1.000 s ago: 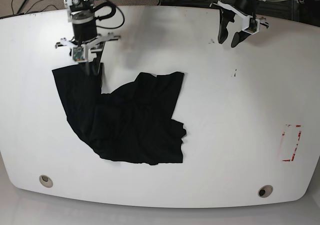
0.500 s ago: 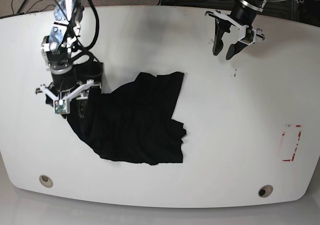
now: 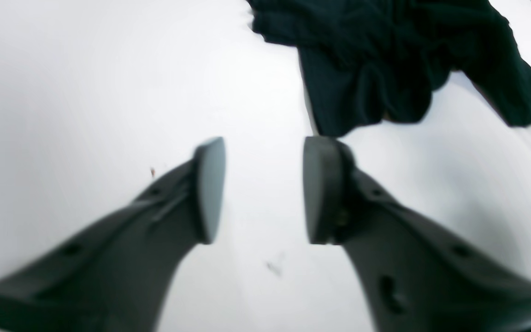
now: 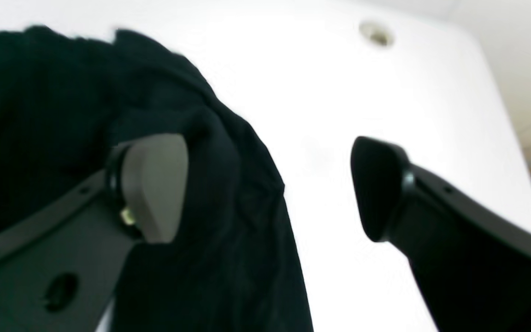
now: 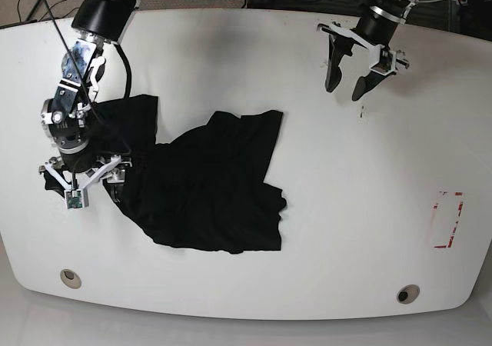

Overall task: Layout the t-shirt on the table in an organized manner, then fold the t-shirt properly
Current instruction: 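Lower the right gripper onto the black t-shirt's edge and pinch it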

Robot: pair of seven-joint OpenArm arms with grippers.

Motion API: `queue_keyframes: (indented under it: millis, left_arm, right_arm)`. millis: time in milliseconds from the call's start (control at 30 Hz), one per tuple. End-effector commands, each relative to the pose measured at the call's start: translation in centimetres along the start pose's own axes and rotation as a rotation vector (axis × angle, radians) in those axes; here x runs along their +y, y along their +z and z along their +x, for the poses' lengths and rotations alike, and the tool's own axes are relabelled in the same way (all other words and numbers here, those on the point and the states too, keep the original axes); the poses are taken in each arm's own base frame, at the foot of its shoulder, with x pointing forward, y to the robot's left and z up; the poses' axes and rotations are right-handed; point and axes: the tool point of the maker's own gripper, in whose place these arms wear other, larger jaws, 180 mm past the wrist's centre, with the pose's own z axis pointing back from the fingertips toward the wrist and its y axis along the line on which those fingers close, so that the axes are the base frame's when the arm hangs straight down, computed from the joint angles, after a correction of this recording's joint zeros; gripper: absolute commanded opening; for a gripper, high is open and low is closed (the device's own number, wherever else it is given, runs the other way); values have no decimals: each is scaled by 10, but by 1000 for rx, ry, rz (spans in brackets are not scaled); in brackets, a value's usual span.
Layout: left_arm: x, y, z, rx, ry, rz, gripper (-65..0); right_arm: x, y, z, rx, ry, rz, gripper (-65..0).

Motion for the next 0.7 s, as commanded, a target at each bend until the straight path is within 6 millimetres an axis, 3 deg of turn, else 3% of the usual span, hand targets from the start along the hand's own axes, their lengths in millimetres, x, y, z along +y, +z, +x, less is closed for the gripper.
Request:
queue_keyframes:
  millis: [0, 133, 367, 667]
  left_arm:
    - [-1, 2, 8, -29, -3, -7, -256]
    - [-1, -1, 11, -39, -5, -9, -192]
    - [3, -14, 19, -49, -19, -10, -187]
    - [6, -25, 23, -32, -33, -11, -187]
  right_arm:
    - [-14, -9, 14, -31, -8, -11, -111]
    - [-24, -24, 1, 15, -40, 6, -111]
    - [-40, -47, -13, 76, -103, 39, -111]
    - [-41, -69, -32, 122, -205, 96, -111]
